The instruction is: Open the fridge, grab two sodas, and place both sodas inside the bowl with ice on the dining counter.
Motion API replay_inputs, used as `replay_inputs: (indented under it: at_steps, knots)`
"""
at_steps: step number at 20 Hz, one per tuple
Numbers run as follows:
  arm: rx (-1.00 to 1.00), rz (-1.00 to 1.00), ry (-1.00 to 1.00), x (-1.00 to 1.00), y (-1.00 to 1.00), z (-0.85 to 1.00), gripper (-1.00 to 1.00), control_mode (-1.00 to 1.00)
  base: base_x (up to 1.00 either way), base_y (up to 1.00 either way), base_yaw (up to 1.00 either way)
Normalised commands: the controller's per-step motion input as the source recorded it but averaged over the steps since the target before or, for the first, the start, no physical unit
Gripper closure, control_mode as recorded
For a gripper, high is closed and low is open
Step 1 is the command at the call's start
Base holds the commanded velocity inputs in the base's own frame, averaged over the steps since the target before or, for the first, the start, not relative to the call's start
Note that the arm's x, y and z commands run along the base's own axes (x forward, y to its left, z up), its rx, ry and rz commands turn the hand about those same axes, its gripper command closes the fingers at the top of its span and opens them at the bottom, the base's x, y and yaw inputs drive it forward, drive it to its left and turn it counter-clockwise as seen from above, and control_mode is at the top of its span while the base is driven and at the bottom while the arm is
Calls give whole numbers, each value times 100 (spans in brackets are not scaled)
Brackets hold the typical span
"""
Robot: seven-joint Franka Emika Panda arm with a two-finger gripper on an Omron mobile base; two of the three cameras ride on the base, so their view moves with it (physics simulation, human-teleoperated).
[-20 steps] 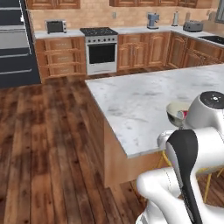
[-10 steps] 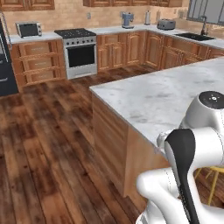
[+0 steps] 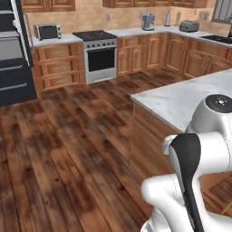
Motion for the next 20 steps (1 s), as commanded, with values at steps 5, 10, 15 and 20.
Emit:
replay_inputs:
  at_steps: [5, 10, 15, 20]
  knots:
    - [0, 0, 0, 0, 0, 0, -100, 100, 66, 96, 17]
    - [0, 0, 0, 0, 0, 0, -100, 100, 84, 80, 15]
    - [0, 0, 0, 0, 0, 0, -100, 100, 98, 65, 13]
    - [0, 0, 0, 0, 0, 0, -100, 100, 100, 65, 12]
